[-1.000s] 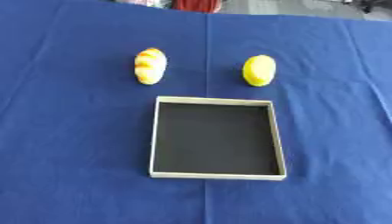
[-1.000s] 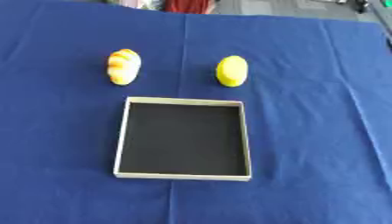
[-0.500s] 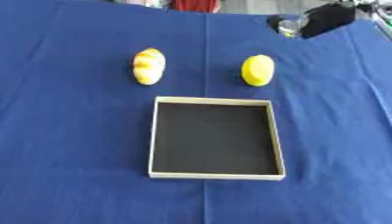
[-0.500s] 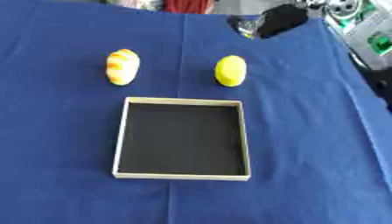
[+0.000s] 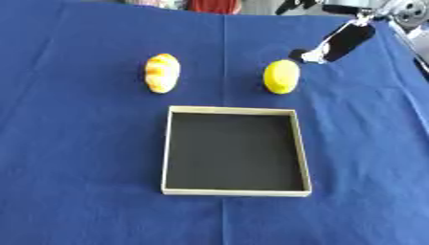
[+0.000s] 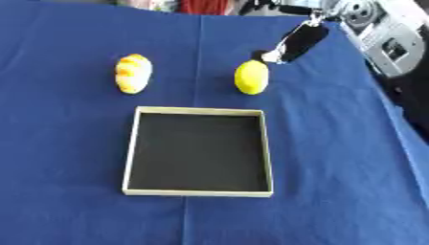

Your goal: Pick up objects on the table and place them in the box.

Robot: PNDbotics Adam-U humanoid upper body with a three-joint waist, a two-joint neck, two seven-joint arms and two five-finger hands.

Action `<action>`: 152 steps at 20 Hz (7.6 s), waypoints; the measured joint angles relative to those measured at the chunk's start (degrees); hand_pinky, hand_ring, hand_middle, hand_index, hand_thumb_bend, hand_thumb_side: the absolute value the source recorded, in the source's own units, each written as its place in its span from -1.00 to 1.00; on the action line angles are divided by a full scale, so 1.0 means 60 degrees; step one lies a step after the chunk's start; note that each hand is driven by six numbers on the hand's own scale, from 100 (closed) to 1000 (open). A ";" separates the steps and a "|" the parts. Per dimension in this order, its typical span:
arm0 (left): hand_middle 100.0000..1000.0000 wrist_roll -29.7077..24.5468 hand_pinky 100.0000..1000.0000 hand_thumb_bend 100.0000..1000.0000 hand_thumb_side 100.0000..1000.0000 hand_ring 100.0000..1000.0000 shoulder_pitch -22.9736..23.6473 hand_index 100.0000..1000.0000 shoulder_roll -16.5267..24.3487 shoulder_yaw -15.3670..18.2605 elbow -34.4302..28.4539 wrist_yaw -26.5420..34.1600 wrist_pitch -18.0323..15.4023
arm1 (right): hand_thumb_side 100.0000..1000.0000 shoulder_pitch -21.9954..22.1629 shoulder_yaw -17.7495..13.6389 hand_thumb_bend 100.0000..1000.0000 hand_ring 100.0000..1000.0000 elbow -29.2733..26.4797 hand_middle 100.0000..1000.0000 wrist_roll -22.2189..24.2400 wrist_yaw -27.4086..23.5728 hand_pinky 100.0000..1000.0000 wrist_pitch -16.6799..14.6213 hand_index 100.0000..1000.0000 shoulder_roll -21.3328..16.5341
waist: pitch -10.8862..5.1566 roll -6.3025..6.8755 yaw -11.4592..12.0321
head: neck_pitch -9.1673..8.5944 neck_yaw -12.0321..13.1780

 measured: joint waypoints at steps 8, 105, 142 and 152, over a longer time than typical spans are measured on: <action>0.32 -0.0026 0.55 -0.72 0.29 0.49 -0.0042 0.59 -0.0009 -0.0004 0.0000 0.0033 0.0018 | -0.80 0.0229 -0.0106 -0.34 0.91 0.0218 0.78 0.0504 0.0208 0.82 -0.0186 0.84 0.0007 | 0.0012 0.0030 -0.0003 | 0.0000 -0.0014; 0.27 -0.0400 0.56 -0.79 0.34 0.50 -0.0212 0.59 -0.0430 -0.0120 -0.0002 0.0281 0.0104 | -0.34 0.3190 0.1286 -0.34 0.95 -0.6038 0.84 0.0701 0.0163 0.79 0.0184 0.86 -0.0604 | 0.0315 0.0025 0.0191 | -0.0167 -0.0155; 0.58 -0.7706 0.79 -0.32 -0.18 0.77 -0.4510 0.79 0.3100 -0.3087 0.4377 -0.4966 0.1352 | -0.20 0.4829 -0.3408 -0.92 0.77 -0.6043 0.65 -0.6082 -0.3249 0.76 0.0075 0.72 -0.1030 | 0.0018 0.0439 -0.0483 | 0.0040 0.0342; 0.62 -0.9846 0.81 -0.20 -0.23 0.79 -0.5775 0.81 0.2383 -0.3613 0.6863 -0.5748 0.0288 | -0.19 0.4881 -0.3623 -0.92 0.76 -0.6043 0.64 -0.6466 -0.3408 0.74 0.0123 0.71 -0.1041 | 0.0003 0.0488 -0.0537 | 0.0072 0.0333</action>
